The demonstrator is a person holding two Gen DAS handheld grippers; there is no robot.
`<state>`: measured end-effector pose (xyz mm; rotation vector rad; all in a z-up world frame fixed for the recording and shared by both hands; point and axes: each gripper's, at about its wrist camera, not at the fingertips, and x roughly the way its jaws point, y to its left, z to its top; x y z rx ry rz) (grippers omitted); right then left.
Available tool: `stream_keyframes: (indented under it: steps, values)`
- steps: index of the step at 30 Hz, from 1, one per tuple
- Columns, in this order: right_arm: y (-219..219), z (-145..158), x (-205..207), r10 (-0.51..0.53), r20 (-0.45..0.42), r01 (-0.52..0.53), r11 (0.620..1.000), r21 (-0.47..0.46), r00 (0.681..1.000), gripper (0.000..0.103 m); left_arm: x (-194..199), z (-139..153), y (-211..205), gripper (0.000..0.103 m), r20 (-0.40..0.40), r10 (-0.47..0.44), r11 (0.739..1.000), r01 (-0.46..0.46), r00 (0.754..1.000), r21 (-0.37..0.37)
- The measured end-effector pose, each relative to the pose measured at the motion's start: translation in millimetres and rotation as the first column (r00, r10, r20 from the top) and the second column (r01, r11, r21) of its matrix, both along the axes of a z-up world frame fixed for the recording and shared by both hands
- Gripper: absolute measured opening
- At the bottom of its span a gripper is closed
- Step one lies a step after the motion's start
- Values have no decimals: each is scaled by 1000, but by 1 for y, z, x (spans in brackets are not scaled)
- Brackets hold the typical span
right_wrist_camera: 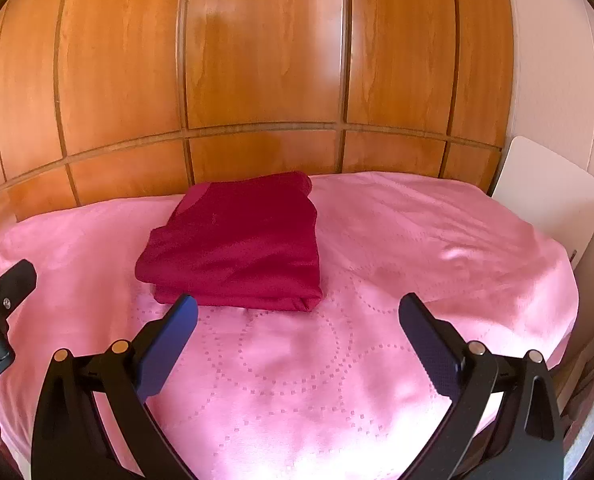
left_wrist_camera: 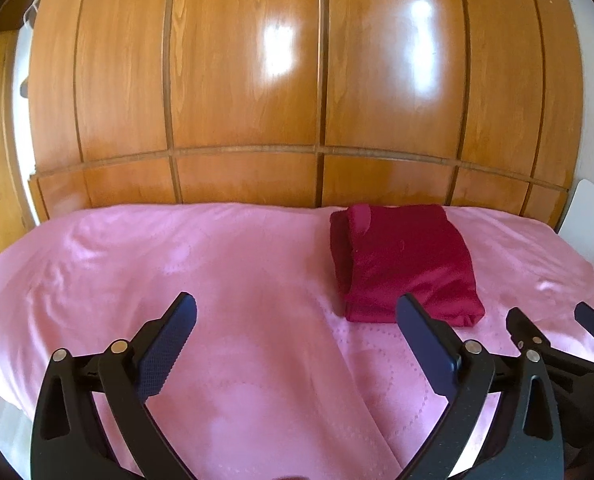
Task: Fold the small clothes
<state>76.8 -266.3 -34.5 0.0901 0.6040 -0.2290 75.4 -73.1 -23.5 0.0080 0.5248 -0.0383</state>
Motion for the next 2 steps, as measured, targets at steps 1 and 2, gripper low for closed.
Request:
stream_keyframes:
  steps: [1, 2]
  values:
    - [-1, -1, 2, 0, -5, 0, 1000, 2, 1000, 100, 2, -2, 1, 99, -11, 1, 1000, -1, 1000, -3]
    - [-1, -2, 3, 0, -9, 0, 1000, 3, 1000, 100, 3, -3, 0, 99, -15, 4, 1000, -4, 1000, -2]
